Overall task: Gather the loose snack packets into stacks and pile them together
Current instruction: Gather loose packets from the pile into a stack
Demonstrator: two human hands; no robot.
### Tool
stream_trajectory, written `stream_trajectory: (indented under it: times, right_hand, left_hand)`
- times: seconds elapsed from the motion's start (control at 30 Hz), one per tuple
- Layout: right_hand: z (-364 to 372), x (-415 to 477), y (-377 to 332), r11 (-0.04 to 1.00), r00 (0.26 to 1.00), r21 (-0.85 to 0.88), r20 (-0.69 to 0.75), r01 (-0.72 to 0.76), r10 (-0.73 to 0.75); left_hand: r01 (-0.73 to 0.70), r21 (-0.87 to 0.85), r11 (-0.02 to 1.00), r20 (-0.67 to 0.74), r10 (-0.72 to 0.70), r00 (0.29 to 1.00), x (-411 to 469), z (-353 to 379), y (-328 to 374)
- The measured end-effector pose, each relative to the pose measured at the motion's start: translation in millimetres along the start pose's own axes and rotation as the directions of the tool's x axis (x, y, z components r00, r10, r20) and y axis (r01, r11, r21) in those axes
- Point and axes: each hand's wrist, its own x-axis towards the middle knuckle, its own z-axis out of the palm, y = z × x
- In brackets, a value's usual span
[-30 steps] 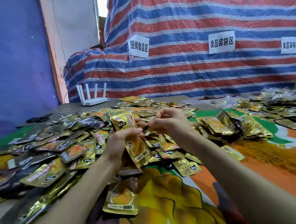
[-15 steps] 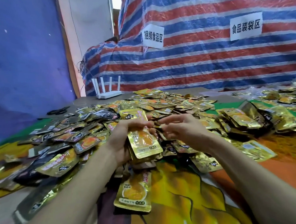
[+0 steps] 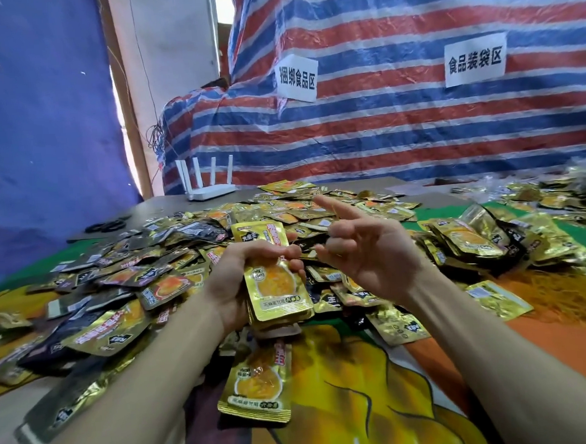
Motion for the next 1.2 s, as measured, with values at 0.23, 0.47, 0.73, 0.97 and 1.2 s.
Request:
stream_trajectory:
  times: [0.23, 0.47, 0.73, 0.97, 1.2]
  right_hand:
    - [9.1, -2.2, 9.2, 0.895, 0.973, -0.446, -0.212, -0.012, -0.093]
    - [31.2, -6.9, 39.0, 0.743, 0.962, -0.669, -0.221, -0.028, -0.162]
    - [47.3, 0.3, 64.9, 0.578, 0.894, -0.803, -0.144, 0.144, -0.424]
    - [41.9, -2.1, 65.3, 0.525, 0.874, -0.822, -0.072, 0.22, -0.48]
    - [37.9, -4.5, 53.8, 0.383, 0.903, -0.915, -0.05, 0.13, -0.427]
  left_hand:
    - [-0.025, 0.076, 0.997, -0.32, 0.048, 0.946, 6.8, -3.2, 4.1]
    - [-0.386, 0.115, 0.915, -0.638, 0.366, 0.678, 11.3, -9.2, 10.7]
    - [-0.312, 0.003, 0.95, -0.458, 0.279, 0.844, 6.8, 13.3, -5.9]
    - [-0.216, -0.077, 0.973, -0.309, 0.182, 0.934, 8.8, 17.5, -6.9]
    - [-0.228, -0.087, 0.97, -0.351, 0.184, 0.918, 13.0, 14.8, -7.0]
